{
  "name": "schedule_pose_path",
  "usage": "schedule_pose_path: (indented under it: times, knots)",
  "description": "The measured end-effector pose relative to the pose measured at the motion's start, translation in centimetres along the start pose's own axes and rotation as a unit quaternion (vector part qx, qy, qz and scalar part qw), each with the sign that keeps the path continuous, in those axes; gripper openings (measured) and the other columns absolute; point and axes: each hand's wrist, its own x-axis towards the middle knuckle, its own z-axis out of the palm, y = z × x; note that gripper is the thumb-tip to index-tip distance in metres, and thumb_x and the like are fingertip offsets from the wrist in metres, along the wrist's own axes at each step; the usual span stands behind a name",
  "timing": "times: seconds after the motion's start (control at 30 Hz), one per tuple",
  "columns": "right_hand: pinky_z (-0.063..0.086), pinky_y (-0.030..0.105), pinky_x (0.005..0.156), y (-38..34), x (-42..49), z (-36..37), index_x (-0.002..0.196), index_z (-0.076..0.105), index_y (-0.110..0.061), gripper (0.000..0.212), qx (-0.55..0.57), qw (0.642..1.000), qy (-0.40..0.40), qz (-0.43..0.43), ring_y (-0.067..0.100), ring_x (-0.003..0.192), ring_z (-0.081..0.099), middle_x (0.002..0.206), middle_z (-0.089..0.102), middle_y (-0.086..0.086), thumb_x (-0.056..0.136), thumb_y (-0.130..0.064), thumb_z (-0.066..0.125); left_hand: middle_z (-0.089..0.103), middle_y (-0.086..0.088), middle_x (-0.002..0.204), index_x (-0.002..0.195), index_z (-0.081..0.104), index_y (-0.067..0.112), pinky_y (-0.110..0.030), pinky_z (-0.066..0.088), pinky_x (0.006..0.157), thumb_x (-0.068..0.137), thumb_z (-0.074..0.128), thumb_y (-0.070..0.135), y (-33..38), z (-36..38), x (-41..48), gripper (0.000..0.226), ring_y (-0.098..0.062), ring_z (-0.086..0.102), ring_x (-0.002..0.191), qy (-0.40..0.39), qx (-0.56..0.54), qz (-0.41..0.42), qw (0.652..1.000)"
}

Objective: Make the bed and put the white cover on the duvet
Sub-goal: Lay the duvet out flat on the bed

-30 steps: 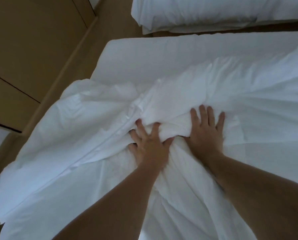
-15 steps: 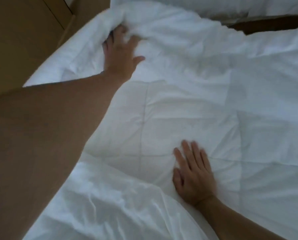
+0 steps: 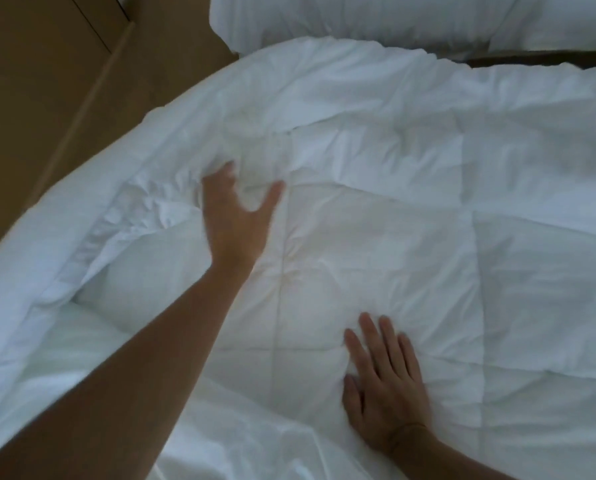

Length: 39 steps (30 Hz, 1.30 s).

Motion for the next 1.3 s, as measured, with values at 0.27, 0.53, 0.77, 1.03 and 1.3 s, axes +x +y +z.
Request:
schedule_pose_path:
  times: [0.27, 0.53, 0.77, 1.03, 1.3]
  knots:
    - [0.025, 0.056, 0.118, -0.1, 0.0, 0.0, 0.148, 0.042, -0.016, 0.068, -0.023, 1.0, -0.02, 0.006, 0.039, 0.148, 0.03, 0.16, 0.035, 0.015, 0.083, -0.036, 0.048, 0.018, -0.01, 0.165, 0.159, 0.022, 0.02, -0.043, 0.02, 0.122, 0.078, 0.074, 0.065, -0.7, -3.8, 4.7, 0.106, -0.03, 0.021, 0.151, -0.015, -0.063, -0.247, 0.967]
    - [0.025, 0.053, 0.116, 0.0, 0.0, 0.5, 0.147, 0.043, -0.016, 0.061, -0.04, 0.999, -0.005, 0.006, 0.038, 0.145, 0.035, 0.156, 0.04, 0.017, 0.09, -0.038, 0.04, 0.042, -0.002, 0.159, 0.156, 0.037, 0.026, -0.044, 0.034, 0.118, 0.047, 0.051, 0.103, -2.9, -0.7, 17.6, 0.135, -0.028, 0.042, 0.144, -0.282, 0.142, -0.066, 0.947]
    - [0.031, 0.056, 0.113, 0.3, -0.2, 0.9, 0.146, 0.045, -0.016, 0.06, -0.054, 0.999, -0.008, 0.005, 0.038, 0.144, 0.038, 0.154, 0.044, 0.017, 0.097, -0.044, 0.026, 0.024, -0.01, 0.165, 0.16, 0.021, 0.019, -0.055, 0.022, 0.118, 0.08, 0.061, 0.078, 0.2, 2.5, 14.1, 0.107, -0.036, 0.024, 0.151, -0.23, 0.23, -0.036, 0.945]
    - [0.038, 0.049, 0.107, 0.4, 0.3, 1.3, 0.136, 0.054, -0.018, 0.055, -0.089, 0.995, 0.05, -0.008, 0.031, 0.143, 0.041, 0.14, 0.058, 0.017, 0.089, -0.041, 0.036, 0.033, 0.003, 0.161, 0.158, 0.029, 0.022, -0.036, 0.017, 0.124, 0.059, 0.073, 0.086, -3.0, -6.0, 24.5, 0.126, -0.02, 0.029, 0.15, -0.183, 0.063, -0.027, 0.981]
    - [0.03, 0.042, 0.115, 0.6, 0.9, 1.8, 0.134, 0.056, -0.02, 0.053, -0.097, 0.993, 0.065, -0.003, 0.028, 0.142, 0.039, 0.135, 0.061, 0.015, 0.092, -0.043, 0.031, -0.014, 0.003, 0.169, 0.156, 0.001, 0.053, -0.079, -0.003, 0.111, 0.048, 0.052, 0.104, 4.2, 8.4, 17.4, 0.13, -0.041, -0.015, 0.153, -0.441, 0.312, 0.124, 0.832]
